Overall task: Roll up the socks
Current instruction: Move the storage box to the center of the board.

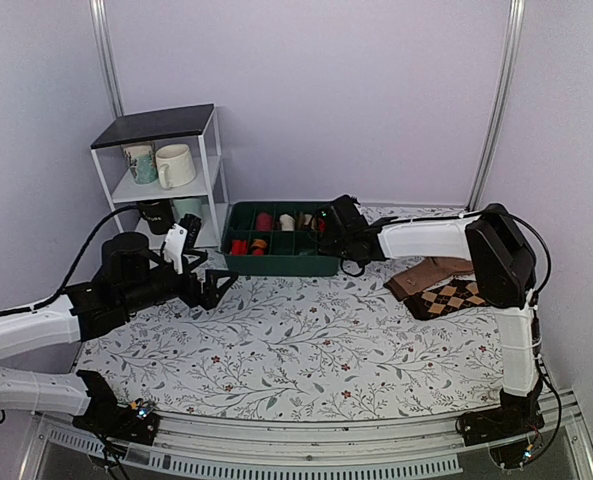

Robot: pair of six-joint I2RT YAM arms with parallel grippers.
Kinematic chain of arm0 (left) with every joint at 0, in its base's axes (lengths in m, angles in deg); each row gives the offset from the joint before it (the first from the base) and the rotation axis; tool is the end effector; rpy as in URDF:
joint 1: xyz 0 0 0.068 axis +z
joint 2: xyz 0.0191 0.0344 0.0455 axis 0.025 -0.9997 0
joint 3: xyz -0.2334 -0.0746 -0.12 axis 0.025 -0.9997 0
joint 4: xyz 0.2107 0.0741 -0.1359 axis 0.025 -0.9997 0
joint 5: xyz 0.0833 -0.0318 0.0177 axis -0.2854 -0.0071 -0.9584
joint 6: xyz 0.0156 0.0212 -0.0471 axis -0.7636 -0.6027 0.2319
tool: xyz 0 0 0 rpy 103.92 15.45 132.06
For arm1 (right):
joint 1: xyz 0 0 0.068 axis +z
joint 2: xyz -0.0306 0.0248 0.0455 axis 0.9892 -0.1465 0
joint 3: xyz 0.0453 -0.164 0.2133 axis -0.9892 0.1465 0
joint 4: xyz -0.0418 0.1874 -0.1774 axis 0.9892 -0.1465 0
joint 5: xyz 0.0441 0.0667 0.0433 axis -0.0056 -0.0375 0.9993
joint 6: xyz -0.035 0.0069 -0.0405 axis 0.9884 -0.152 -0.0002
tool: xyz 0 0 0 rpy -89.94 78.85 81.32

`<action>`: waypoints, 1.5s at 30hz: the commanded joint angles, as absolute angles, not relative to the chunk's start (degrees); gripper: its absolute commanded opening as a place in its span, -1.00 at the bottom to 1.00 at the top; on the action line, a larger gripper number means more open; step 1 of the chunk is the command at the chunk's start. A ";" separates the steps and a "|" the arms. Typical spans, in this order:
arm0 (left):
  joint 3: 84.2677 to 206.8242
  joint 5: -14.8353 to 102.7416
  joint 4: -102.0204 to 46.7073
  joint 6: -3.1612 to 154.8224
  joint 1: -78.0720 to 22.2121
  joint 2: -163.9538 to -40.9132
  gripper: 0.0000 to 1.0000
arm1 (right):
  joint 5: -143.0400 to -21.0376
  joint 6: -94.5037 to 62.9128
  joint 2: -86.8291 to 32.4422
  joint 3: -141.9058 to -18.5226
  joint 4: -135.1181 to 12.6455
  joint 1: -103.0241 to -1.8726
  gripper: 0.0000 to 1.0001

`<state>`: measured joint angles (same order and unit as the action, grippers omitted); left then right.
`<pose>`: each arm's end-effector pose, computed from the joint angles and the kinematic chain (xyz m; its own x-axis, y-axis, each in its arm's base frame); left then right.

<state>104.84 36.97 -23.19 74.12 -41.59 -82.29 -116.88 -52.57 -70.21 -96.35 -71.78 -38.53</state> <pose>0.1696 -0.1440 0.2540 -0.3364 0.0595 -0.9399 0.6124 0.7720 -0.1703 0.3647 0.3184 0.1791 -0.6155 0.2642 -0.7425 0.0824 0.9586 0.2727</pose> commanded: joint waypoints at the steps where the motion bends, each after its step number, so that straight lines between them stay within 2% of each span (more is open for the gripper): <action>1: 103.96 37.60 -22.05 74.27 -40.89 -81.36 0.99 | -118.42 -47.53 -67.82 -91.44 -83.11 -43.09 -1.00; 10: 104.05 37.81 -21.85 74.18 -40.84 -82.26 0.99 | -116.53 -39.09 -71.59 -100.44 -85.84 -43.94 -1.00; 17: 104.15 37.64 -22.03 74.01 -40.80 -82.98 0.99 | -113.62 -46.13 -72.47 -97.33 -82.75 -43.75 -1.00; 25: 104.16 37.56 -22.21 74.00 -40.80 -83.55 0.99 | -120.49 -44.72 -67.48 -93.34 -71.39 -41.84 -1.00; 37: 104.69 35.92 -23.33 74.27 -40.81 -82.95 0.99 | -120.31 -41.18 -62.23 -96.87 -67.61 -36.28 -1.00; 45: 104.80 36.64 -23.08 74.52 -40.80 -83.24 0.99 | -113.71 -47.81 -64.91 -99.89 -67.38 -32.36 -1.00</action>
<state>104.47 36.49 -23.26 74.14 -41.53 -83.28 -117.43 -43.64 -66.42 -97.83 -69.13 -33.26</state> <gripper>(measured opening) 0.994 0.075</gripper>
